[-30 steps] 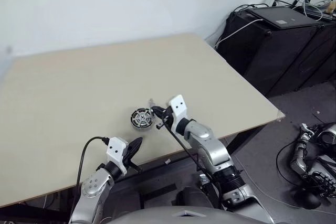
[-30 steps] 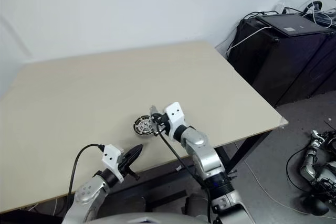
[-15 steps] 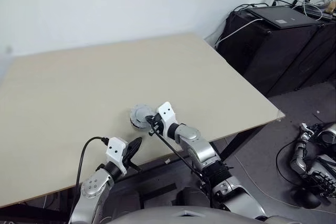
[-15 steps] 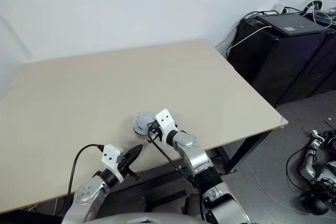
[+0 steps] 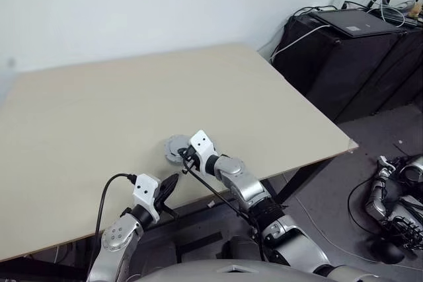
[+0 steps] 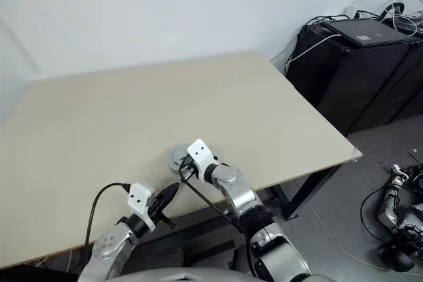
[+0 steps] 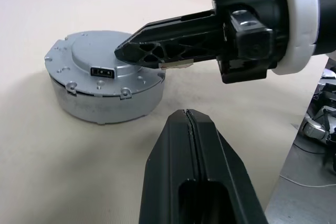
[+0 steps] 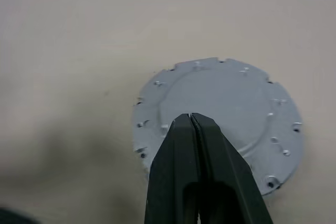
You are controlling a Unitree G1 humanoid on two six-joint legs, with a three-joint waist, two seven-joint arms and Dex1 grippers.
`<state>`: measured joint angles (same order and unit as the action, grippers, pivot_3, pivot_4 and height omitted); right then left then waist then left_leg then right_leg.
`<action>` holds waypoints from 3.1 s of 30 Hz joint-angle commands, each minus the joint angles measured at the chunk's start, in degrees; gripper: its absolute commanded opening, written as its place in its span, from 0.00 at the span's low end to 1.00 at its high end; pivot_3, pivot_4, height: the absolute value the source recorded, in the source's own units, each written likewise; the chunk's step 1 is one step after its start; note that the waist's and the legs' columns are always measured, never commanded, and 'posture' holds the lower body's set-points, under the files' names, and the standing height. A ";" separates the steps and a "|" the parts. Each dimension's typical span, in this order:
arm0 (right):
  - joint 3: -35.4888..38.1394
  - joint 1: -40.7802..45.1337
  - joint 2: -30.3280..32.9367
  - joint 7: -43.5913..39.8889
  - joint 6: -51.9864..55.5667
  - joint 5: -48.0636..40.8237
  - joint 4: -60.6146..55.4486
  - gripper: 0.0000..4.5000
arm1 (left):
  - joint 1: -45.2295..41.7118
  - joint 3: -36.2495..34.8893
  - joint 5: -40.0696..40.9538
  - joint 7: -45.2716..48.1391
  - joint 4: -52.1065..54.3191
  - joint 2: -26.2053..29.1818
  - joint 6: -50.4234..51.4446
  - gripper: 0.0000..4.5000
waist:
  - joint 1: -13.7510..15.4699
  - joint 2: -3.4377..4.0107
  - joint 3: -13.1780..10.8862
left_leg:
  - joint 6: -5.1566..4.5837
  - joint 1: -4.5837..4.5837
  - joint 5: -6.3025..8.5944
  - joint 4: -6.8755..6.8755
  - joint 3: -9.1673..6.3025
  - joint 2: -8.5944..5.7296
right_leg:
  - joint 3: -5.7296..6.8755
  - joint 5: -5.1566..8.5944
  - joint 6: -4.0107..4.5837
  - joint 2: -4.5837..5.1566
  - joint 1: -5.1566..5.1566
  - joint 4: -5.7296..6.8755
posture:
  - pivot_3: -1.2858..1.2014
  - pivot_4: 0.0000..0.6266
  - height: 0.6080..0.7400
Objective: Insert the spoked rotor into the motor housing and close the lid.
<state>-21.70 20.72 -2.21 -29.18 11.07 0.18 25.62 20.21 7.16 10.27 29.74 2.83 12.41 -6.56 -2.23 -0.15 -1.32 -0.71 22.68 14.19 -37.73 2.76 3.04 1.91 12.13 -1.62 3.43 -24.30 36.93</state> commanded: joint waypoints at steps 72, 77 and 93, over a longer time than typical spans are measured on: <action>0.91 13.91 -0.60 -4.18 -0.66 7.50 15.71 0.72 | 1.26 -0.24 0.68 -2.11 3.72 -0.93 -0.59 0.00 | -0.02 0.14 0.04 | -0.01 -0.04 -0.01 -0.01 0.01 -0.02 | -0.01 -0.01 0.00 -0.02 0.03 0.03 | 0.52 0.00 1.00; 1.78 14.36 -1.03 -2.65 1.21 7.50 16.06 0.72 | 1.52 -0.18 0.70 -2.12 3.91 -0.96 -0.58 0.00 | -0.03 0.25 0.14 | -0.01 -0.07 -0.01 -0.01 0.00 -0.02 | -0.01 -0.01 0.00 -0.02 0.04 0.06 | 0.52 0.00 1.00; 1.23 14.32 -0.30 -1.63 5.77 8.02 15.43 0.72 | 0.75 -0.05 0.83 -1.46 3.56 -0.69 -0.12 0.00 | 0.06 0.45 0.41 | -0.01 -0.09 -0.01 -0.04 -0.02 -0.02 | 0.00 -0.01 0.00 -0.01 0.10 0.06 | 0.52 0.00 1.00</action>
<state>-19.92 34.88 -3.63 -31.00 15.07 6.72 40.80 21.73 7.22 10.25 27.79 4.26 11.60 -6.53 -2.16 0.29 -0.91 -0.72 22.59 14.18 -37.77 2.75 3.01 1.91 12.13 -1.62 3.42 -24.20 36.98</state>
